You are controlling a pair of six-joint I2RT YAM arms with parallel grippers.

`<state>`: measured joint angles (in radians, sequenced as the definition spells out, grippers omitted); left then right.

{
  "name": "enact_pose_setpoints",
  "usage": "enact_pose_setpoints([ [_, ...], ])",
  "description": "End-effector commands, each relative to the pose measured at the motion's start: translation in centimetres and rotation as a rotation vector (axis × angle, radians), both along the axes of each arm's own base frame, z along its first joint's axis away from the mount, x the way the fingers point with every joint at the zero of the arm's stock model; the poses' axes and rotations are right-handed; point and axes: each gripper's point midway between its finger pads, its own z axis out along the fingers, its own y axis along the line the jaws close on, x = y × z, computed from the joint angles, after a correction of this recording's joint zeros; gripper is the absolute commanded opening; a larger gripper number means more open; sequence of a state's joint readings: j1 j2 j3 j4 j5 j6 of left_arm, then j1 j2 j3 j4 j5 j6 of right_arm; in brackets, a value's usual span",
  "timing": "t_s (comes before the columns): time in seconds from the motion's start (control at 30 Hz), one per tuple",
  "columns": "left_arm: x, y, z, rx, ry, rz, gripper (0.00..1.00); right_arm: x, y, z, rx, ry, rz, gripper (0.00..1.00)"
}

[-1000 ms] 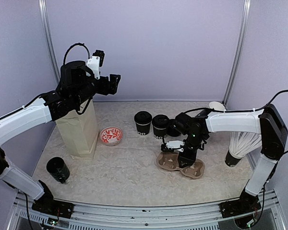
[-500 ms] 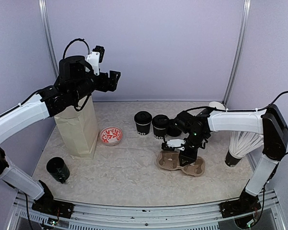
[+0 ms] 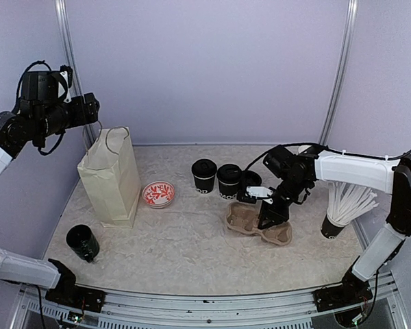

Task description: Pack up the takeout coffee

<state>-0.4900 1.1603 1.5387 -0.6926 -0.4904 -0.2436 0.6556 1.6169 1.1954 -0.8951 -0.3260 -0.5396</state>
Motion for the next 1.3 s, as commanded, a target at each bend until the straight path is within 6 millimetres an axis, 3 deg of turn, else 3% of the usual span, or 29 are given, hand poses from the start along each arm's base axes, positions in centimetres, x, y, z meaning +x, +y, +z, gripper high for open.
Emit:
enact_pose_setpoints([
  [0.0,-1.4,1.7,-6.8,-0.046,0.253,-0.007,0.88,-0.5,1.1,2.7,0.114,0.009,0.059,0.29],
  [0.27,0.5,5.3,-9.9,-0.034,0.361,0.106,0.75,-1.3,1.7,7.0,0.207,-0.036,0.089,0.29],
  [0.67,5.4,3.9,-14.0,-0.005,0.455,0.011,0.64,-1.6,1.7,8.6,0.243,-0.054,0.082,0.3],
  [0.8,6.2,4.0,-15.5,0.018,0.497,0.025,0.53,-1.5,1.8,9.2,0.252,-0.067,0.083,0.3],
  [0.87,6.5,4.5,-16.3,0.038,0.517,0.051,0.43,-1.5,1.9,9.6,0.26,-0.072,0.085,0.3],
  [0.93,6.7,4.7,-16.5,0.05,0.525,0.063,0.25,-1.6,1.9,10.1,0.27,-0.076,0.087,0.3],
  [1.03,6.8,4.7,-16.0,0.051,0.517,0.061,0.07,-1.7,1.9,10.6,0.281,-0.081,0.086,0.3],
  [1.13,6.6,4.3,-14.3,0.044,0.483,0.039,0.04,-1.8,1.9,11.0,0.291,-0.086,0.086,0.29],
  [1.27,5.5,3.7,-10.2,0.026,0.404,-0.003,0.0,-1.8,2.2,11.8,0.314,-0.093,0.092,0.29],
])
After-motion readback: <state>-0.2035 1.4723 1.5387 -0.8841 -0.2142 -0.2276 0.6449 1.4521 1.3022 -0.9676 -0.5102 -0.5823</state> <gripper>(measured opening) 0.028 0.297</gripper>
